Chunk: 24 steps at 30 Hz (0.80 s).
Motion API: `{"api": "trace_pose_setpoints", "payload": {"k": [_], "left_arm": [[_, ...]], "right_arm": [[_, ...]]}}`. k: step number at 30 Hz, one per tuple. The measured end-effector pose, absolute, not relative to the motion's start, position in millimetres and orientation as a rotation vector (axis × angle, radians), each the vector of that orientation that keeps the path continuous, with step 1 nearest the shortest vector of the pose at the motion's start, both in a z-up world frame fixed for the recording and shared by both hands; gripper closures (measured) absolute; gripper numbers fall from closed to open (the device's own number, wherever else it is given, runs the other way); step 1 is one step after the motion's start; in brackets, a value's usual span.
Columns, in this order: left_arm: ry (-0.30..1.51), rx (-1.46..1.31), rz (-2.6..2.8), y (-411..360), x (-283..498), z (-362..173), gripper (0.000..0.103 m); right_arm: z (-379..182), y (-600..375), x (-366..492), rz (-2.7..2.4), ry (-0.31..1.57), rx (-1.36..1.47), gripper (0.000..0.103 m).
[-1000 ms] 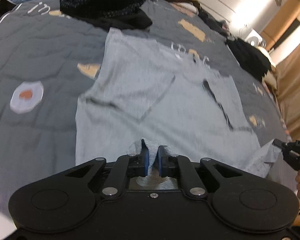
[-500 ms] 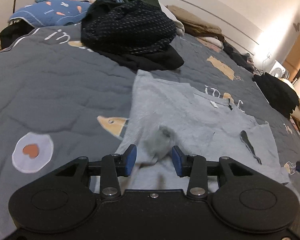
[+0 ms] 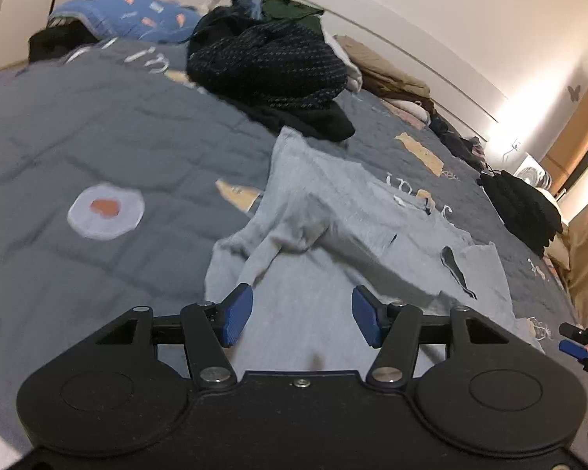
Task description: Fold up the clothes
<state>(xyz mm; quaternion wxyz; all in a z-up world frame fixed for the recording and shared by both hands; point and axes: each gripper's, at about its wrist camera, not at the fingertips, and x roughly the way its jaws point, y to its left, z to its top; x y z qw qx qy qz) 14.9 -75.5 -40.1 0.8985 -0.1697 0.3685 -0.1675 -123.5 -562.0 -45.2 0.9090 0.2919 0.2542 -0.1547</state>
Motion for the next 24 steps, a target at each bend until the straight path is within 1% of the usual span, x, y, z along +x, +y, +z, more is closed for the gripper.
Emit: {"api": "trace_pose_setpoints", "payload": {"k": [8,14,17,20,22,23,24], "left_arm": [[0.821,-0.540,-0.298,-45,-14,-57,0.047],[0.890,-0.709,-0.302,-40,-12,-76,0.047],[0.875,-0.694,-0.280,-43,-9,-78,0.047],[0.876,-0.677,-0.229,-41,-5,-80,0.048],[0.870,-0.687,-0.206,-35,-4,-80,0.050],[0.866,-0.694,-0.196,-32,-4,-80,0.054],[0.865,-0.702,-0.191,-30,-4,-80,0.054]], "right_arm": [[-45,-534,-162,-0.345,0.495,0.721,0.055],[-44,-503,-171,-0.321,0.492,0.755,0.055],[-46,-489,-172,-0.288,0.498,0.773,0.054],[-50,-476,-168,-0.296,0.527,0.713,0.054],[-53,-473,-165,-0.300,0.543,0.685,0.054],[-54,-473,-163,-0.303,0.547,0.682,0.054],[-55,-473,-162,-0.305,0.551,0.678,0.054]]}}
